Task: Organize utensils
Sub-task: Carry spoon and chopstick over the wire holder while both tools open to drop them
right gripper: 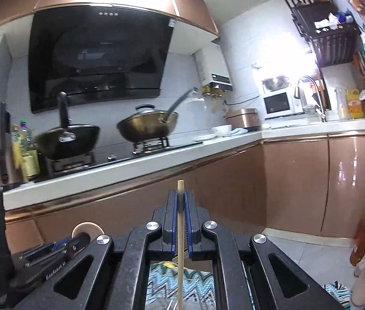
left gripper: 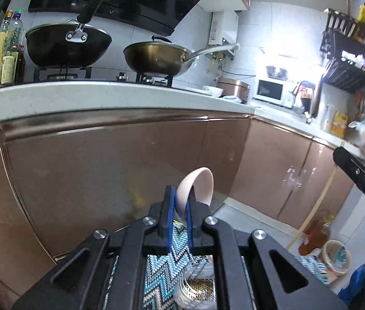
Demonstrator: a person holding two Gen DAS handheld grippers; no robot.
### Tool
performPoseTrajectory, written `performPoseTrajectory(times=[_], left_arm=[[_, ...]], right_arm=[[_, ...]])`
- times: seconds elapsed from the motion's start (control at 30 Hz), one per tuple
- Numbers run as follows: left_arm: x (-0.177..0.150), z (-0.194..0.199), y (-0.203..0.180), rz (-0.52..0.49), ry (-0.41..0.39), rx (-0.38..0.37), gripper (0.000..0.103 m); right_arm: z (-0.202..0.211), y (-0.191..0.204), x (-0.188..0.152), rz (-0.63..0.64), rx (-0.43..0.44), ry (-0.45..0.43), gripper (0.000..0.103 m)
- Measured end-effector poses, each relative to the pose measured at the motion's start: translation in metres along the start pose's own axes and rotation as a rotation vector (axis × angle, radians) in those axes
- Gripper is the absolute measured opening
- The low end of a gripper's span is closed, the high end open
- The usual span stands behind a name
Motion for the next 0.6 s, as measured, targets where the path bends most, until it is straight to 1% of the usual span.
performPoseTrajectory(times=[0.17, 0.33, 0.4, 0.47, 0.53, 0.57, 0.6], left_arm=[[-0.027, -0.025, -0.006, -0.004, -0.030, 0.056, 0.007], [-0.056, -0.038, -0.016, -0.035, -0.034, 0.070, 0.008], [-0.064, -0.039, -0.016, -0.045, -0.045, 0.085, 0.009], [-0.070, -0.040, -0.015, -0.030, -0.037, 0.073, 0.011], [-0.074, -0.038, -0.014, -0.014, -0.020, 0.052, 0.013], [-0.073, -0.037, -0.013, -0.011, -0.018, 0.047, 0.017], [-0.073, -0.034, -0.013, -0.010, -0.018, 0.041, 0.018]], right_arm=[[-0.027, -0.011, -0.033, -0.018, -0.035, 0.030, 0.006], [-0.039, -0.014, -0.080, -0.009, -0.046, 0.109, 0.007], [-0.038, -0.017, -0.091, -0.014, -0.054, 0.129, 0.007], [-0.035, -0.018, -0.097, -0.023, -0.051, 0.142, 0.011], [-0.027, -0.019, -0.098, -0.023, -0.057, 0.143, 0.026], [-0.023, -0.019, -0.097, -0.025, -0.056, 0.142, 0.030], [-0.019, -0.020, -0.095, -0.027, -0.057, 0.139, 0.036]])
Point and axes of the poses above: each gripper's, at about its wrist camera, not at the fingertips, and z roughly against the way its jaws point, y to its left, x to its top, the point moved 8 cm from there along -z, roughly the way its jaws point, and after that the axes turned 5 degrees about y, right-handed, at the moved point
